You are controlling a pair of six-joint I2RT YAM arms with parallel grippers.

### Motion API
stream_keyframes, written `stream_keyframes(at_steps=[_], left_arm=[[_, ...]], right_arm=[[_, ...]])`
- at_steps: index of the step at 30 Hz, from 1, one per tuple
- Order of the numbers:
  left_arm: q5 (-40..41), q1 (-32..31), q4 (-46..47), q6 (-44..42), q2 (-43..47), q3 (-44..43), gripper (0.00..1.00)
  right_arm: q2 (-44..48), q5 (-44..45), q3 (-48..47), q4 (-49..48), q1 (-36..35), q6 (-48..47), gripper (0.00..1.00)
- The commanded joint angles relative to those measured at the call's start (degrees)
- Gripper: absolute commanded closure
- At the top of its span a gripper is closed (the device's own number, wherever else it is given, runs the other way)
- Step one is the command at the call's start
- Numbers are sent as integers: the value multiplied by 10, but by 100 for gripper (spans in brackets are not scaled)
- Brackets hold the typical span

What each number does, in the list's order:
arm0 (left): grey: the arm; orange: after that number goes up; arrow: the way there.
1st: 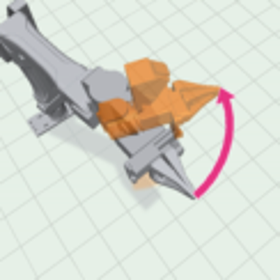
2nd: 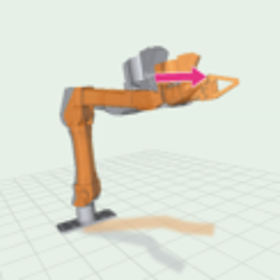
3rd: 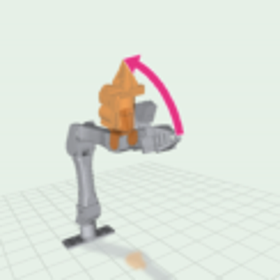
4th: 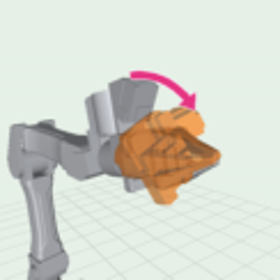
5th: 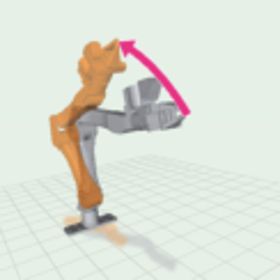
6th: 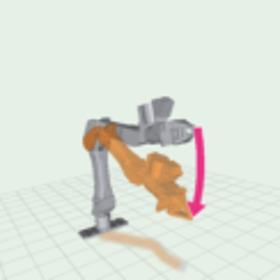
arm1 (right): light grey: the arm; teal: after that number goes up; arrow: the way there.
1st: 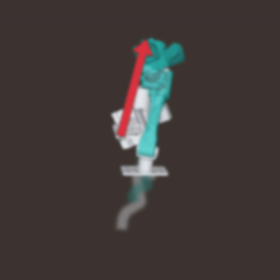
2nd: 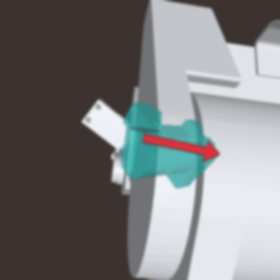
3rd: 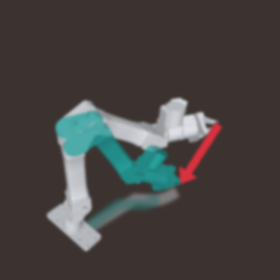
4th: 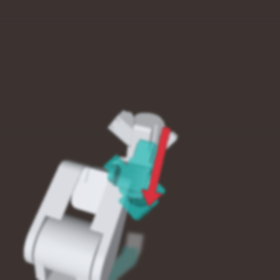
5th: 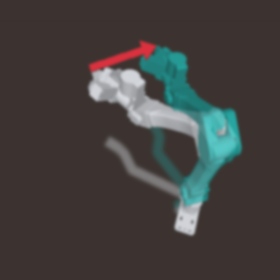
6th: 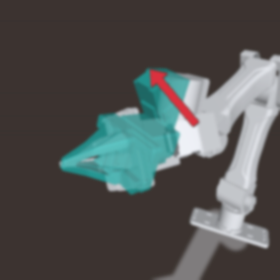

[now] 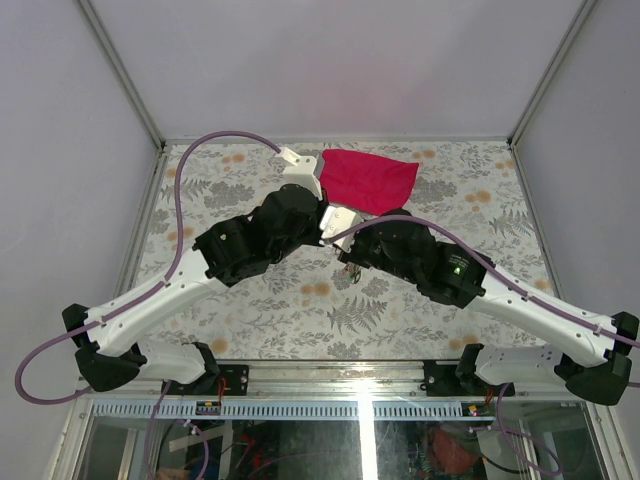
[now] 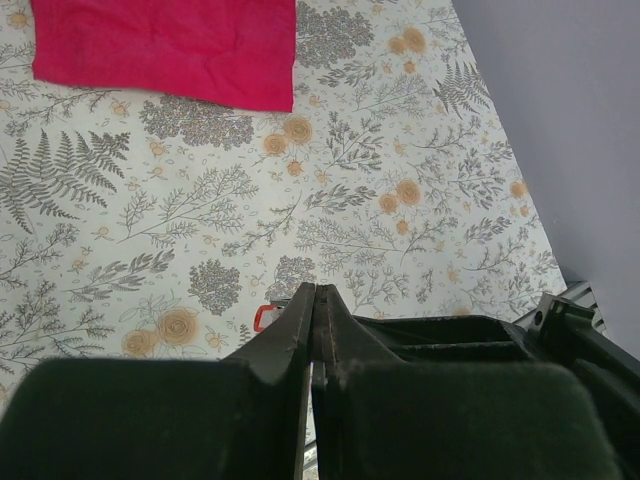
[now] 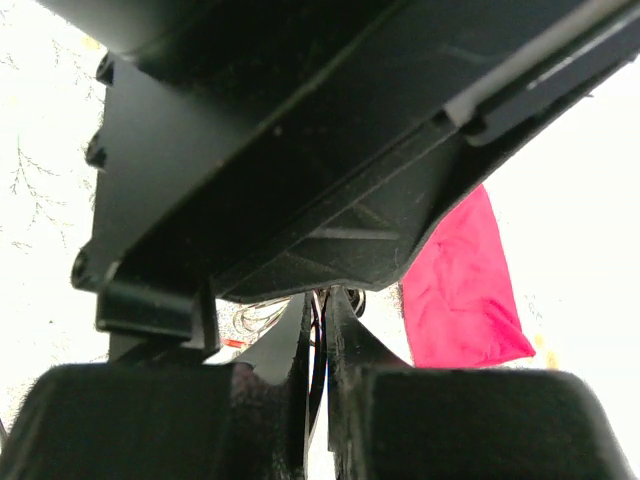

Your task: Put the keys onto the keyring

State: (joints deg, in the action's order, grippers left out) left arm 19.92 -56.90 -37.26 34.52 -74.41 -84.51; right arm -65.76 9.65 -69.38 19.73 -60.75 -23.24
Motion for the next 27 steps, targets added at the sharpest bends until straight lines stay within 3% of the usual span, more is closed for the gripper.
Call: stream_keyframes(at_steps=[1,27], left_arm=[[3,-1,16,9,5,-11,100],[18,0,2,5,2,-6,100]], right_arm=[[-9,33,-13,-50,-1,5,100],[28,90,15,-102,-1,9,100]])
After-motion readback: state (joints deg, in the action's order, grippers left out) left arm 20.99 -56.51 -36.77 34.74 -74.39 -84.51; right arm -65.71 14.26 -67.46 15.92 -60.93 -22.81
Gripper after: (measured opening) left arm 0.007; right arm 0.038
